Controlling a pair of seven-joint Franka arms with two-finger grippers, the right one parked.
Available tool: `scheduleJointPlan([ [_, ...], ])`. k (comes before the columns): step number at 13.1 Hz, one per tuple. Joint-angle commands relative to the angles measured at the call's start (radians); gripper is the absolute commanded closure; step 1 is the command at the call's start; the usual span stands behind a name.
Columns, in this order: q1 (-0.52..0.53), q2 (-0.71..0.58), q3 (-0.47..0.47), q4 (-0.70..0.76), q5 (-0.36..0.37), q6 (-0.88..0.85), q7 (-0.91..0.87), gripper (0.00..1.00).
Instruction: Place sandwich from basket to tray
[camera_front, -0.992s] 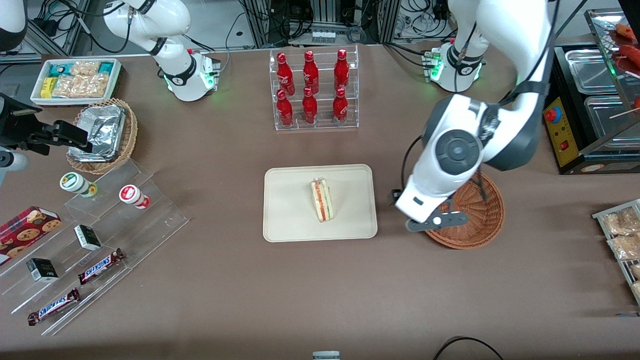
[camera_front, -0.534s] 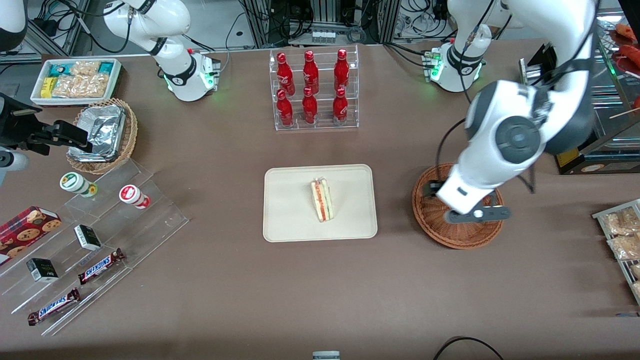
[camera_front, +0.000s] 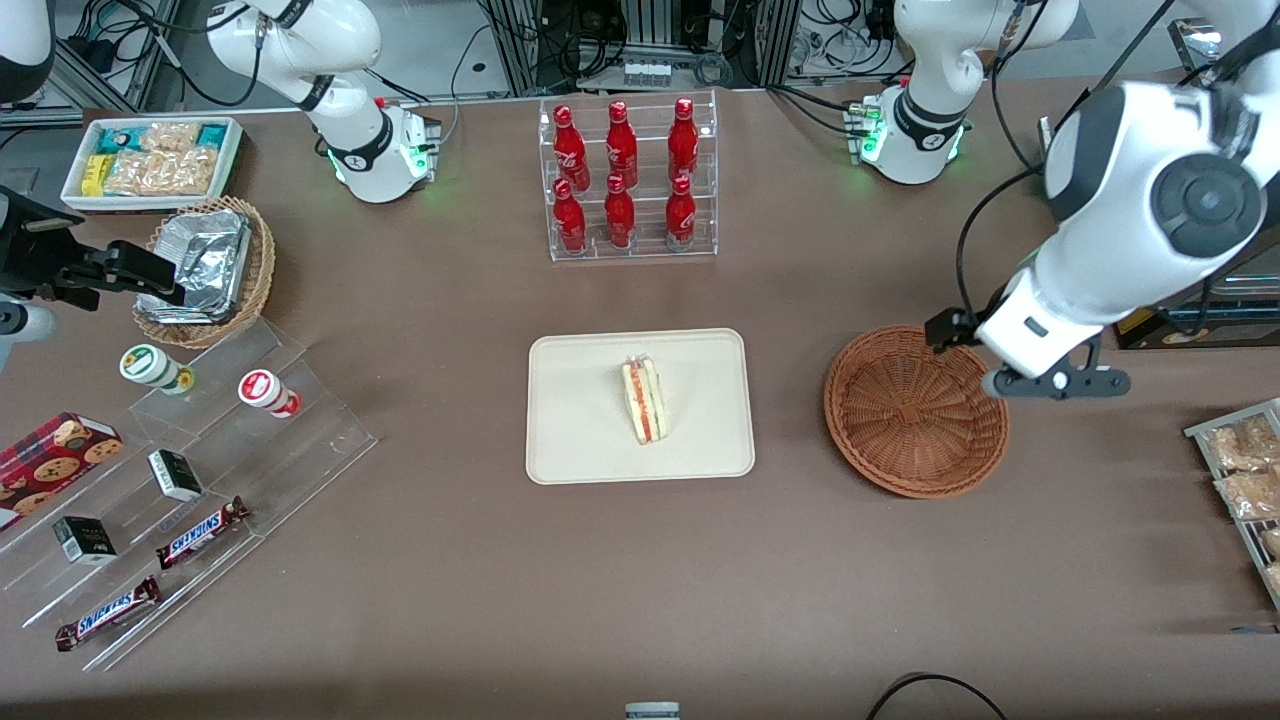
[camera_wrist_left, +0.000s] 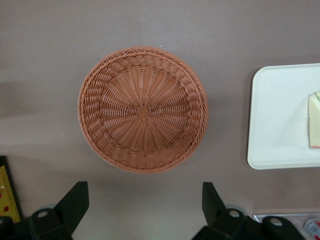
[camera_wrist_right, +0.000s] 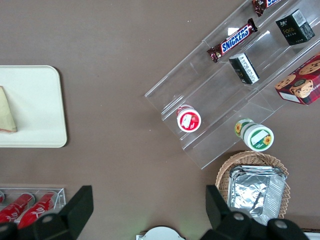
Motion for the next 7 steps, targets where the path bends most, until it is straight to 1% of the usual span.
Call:
scheduleJointPlan([
  [1, 0.08, -0.078, -0.062, -0.031, 0.006, -0.057, 0.06, 0.0],
  [2, 0.089, -0.095, -0.06, -0.02, 0.003, -0.087, 0.111, 0.0],
  [7, 0.111, -0.149, -0.057, -0.014, 0.0, -0.131, 0.122, 0.0],
])
